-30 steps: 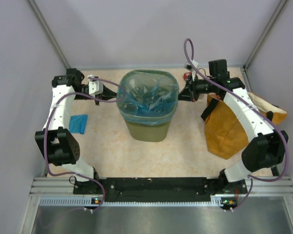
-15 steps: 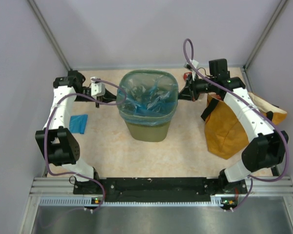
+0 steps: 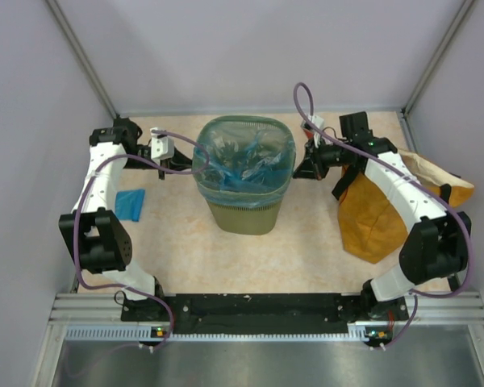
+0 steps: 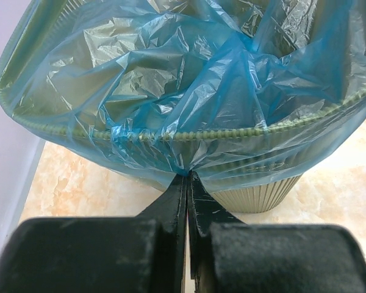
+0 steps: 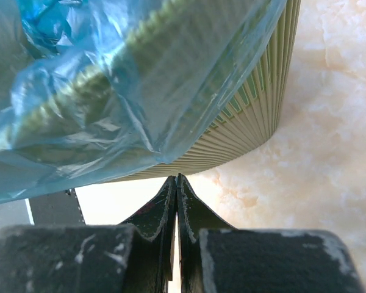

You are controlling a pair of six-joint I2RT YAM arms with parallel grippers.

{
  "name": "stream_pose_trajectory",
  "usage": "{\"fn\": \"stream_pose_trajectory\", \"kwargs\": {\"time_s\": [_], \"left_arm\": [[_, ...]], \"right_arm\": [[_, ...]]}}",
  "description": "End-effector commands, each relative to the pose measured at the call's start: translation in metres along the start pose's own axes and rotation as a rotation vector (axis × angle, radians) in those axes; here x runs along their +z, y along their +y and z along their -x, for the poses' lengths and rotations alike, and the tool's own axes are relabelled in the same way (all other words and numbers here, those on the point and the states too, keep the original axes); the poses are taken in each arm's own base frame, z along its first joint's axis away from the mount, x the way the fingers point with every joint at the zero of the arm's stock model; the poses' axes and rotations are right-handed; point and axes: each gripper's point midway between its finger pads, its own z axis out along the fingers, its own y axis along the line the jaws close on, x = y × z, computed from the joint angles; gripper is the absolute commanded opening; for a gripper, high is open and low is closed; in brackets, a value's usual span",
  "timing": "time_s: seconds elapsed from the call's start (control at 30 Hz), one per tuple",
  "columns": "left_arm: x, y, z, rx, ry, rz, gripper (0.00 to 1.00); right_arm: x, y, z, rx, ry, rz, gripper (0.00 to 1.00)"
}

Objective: Put the trash bags into the trash bin
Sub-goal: Place the trash bag in the trash bin.

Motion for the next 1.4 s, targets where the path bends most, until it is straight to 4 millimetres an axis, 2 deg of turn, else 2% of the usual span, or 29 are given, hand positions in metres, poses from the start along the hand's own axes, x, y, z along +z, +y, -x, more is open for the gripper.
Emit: {"fn": "stream_pose_trajectory", "kwargs": {"time_s": [0.0, 0.17, 0.23, 0.27, 0.33, 0.43, 0.47, 0.6, 0.7, 0.83, 0.97, 1.1, 1.3, 1.37], "left_arm": [[0.003, -0.028, 0.016, -0.191, -0.052, -0.037, 0.0], [0.002, -0.029, 0.021, -0.188, -0.047, -0.038, 0.0], [0.002, -0.03, 0.024, -0.18, -0.044, -0.037, 0.0], [0.001, -0.03, 0.025, -0.177, -0.043, -0.037, 0.0], [0.0, -0.03, 0.027, -0.168, -0.041, -0.035, 0.0], [0.0, -0.031, 0.03, -0.17, -0.042, -0.033, 0.0], [0.0, -0.031, 0.03, -0.171, -0.04, -0.033, 0.0], [0.0, -0.03, 0.032, -0.174, -0.045, -0.032, 0.0], [0.0, -0.028, 0.036, -0.184, -0.055, -0.028, 0.0], [-0.001, -0.026, 0.038, -0.186, -0.054, -0.026, 0.0], [-0.001, -0.026, 0.037, -0.2, -0.051, -0.026, 0.0], [-0.001, -0.026, 0.036, -0.204, -0.043, -0.025, 0.0], [-0.001, -0.025, 0.035, -0.204, -0.028, -0.022, 0.0], [0.0, -0.026, 0.034, -0.205, -0.022, -0.027, 0.0]], "right_arm": [[-0.001, 0.001, 0.009, -0.078, -0.043, -0.01, 0.0], [-0.007, 0.006, 0.01, -0.089, -0.036, -0.012, 0.02], [-0.016, 0.012, 0.016, -0.166, -0.03, -0.01, 0.23], [-0.022, 0.014, 0.018, -0.2, -0.023, -0.019, 0.39], [-0.03, 0.02, 0.025, -0.282, -0.018, -0.022, 0.62], [-0.041, 0.03, 0.038, -0.422, -0.052, -0.022, 0.79], [-0.044, 0.033, 0.042, -0.457, -0.064, -0.02, 0.81], [-0.045, 0.036, 0.052, -0.562, -0.087, 0.002, 0.83], [-0.04, 0.037, 0.051, -0.6, -0.095, 0.042, 0.86], [-0.032, 0.033, 0.052, -0.661, -0.106, 0.081, 0.95], [-0.027, 0.037, 0.058, -0.68, -0.135, 0.131, 0.96], [-0.02, 0.042, 0.063, -0.668, -0.147, 0.171, 0.91], [-0.017, 0.049, 0.067, -0.651, -0.162, 0.198, 0.78], [-0.018, 0.051, 0.068, -0.645, -0.169, 0.202, 0.71]]}}
